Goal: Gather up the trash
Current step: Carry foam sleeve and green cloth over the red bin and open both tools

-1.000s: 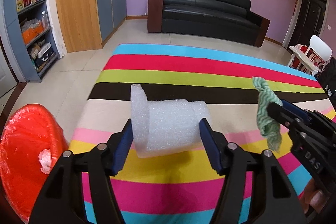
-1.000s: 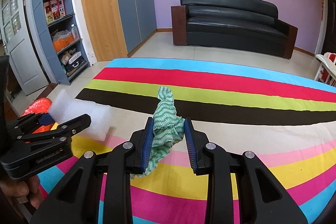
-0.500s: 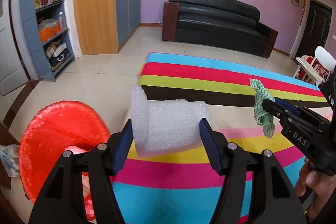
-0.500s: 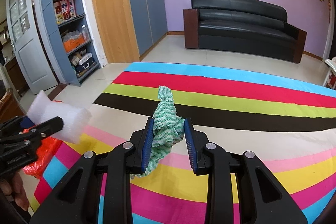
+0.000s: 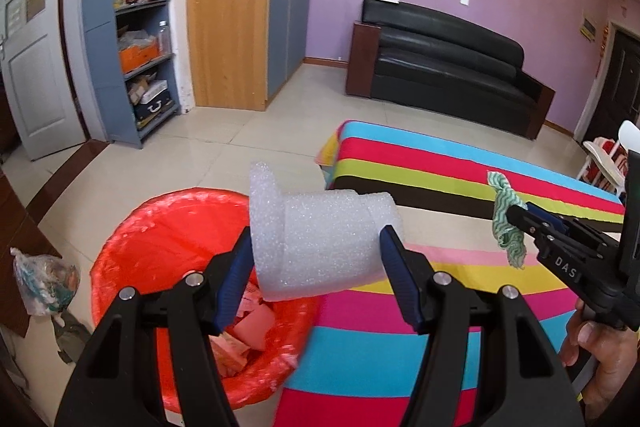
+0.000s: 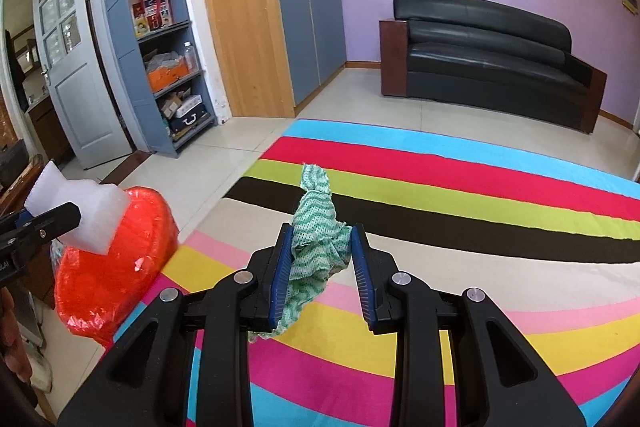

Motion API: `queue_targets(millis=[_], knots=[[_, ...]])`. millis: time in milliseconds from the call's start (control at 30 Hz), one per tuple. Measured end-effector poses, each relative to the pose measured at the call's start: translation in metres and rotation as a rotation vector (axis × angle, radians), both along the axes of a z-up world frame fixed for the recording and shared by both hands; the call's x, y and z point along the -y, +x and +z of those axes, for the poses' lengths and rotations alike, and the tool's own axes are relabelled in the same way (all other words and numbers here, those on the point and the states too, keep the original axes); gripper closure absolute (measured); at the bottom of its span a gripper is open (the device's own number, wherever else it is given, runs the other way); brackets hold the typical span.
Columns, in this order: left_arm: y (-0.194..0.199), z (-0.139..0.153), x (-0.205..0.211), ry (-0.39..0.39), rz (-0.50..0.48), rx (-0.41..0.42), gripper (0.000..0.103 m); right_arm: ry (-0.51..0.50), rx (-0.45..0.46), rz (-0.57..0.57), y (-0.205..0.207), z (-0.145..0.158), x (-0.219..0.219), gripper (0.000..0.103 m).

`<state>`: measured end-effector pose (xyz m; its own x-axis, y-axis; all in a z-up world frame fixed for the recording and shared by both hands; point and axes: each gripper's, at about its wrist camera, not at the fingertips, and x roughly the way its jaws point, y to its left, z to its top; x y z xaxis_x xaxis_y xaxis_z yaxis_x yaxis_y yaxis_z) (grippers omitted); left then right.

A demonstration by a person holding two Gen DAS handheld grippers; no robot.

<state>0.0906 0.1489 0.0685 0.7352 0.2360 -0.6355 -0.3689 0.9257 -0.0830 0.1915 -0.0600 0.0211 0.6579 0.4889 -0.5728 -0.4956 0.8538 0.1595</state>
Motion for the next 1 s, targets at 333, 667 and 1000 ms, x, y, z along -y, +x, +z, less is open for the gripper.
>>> queue_targets(millis=[333, 667, 1000], knots=[[-0.015, -0.002, -0.027, -0.005, 0.077, -0.01, 0.042, 0.01, -0.004, 0.072, -0.009, 0.005, -0.03, 0.074], [-0.046, -0.002, -0.069, -0.004, 0.162, -0.007, 0.042, 0.012, -0.01, 0.145, -0.017, 0.01, -0.079, 0.074], [-0.07, -0.004, -0.104, -0.018, 0.214, -0.001, 0.042, -0.013, -0.001, 0.26, -0.037, 0.013, -0.132, 0.074]])
